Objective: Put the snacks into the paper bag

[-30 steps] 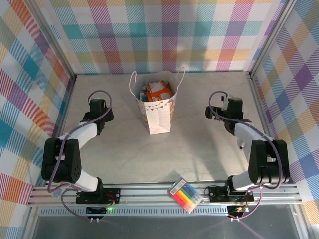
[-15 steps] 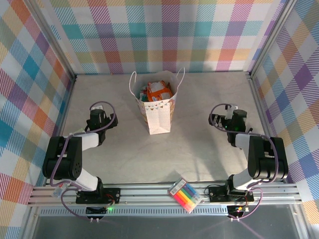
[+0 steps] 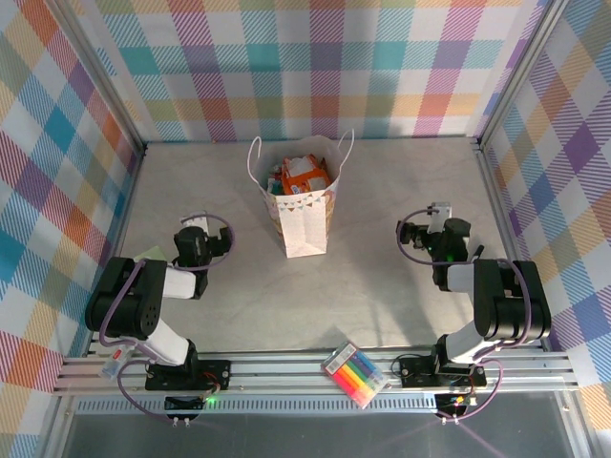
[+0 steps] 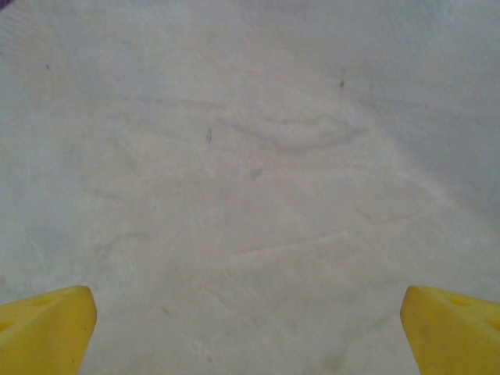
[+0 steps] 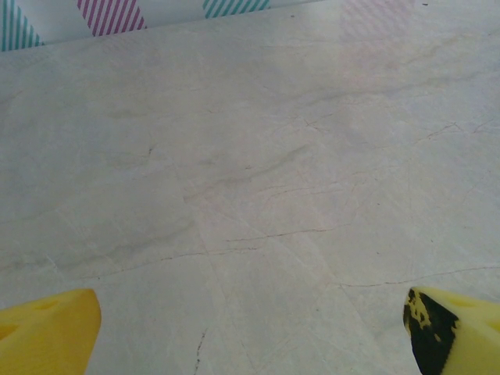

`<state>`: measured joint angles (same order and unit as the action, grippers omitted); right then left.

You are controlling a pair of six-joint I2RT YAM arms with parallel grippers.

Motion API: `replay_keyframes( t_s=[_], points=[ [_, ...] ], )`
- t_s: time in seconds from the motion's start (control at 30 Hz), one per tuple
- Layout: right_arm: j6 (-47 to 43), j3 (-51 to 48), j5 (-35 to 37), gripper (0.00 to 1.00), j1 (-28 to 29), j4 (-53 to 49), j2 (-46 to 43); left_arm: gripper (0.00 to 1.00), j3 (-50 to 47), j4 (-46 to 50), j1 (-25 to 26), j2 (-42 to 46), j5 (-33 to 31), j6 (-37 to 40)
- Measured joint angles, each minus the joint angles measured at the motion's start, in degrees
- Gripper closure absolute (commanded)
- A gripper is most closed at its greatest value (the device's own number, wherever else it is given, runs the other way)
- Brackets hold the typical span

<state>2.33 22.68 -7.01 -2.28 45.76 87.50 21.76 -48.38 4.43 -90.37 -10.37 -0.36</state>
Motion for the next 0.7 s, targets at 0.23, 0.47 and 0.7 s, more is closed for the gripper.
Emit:
replay_keyframes(
  t_s=[0.23, 0.47, 0.7],
  points=[
    [-0.3, 0.0, 1.7, 0.01, 1.0, 0.1, 0.0, 0.00, 0.6, -0.2, 0.0, 0.0, -0.2, 0.0],
    [-0.3, 0.0, 2.1, 0.01, 1.2, 0.1, 0.0, 0.00, 0.6, 0.0, 0.0, 0.0, -0.2, 0.0],
    [-0.3, 0.0, 2.1, 0.01, 1.2, 0.1, 0.1, 0.00, 0.6, 0.0, 0.0, 0.0, -0.2, 0.0]
  ],
)
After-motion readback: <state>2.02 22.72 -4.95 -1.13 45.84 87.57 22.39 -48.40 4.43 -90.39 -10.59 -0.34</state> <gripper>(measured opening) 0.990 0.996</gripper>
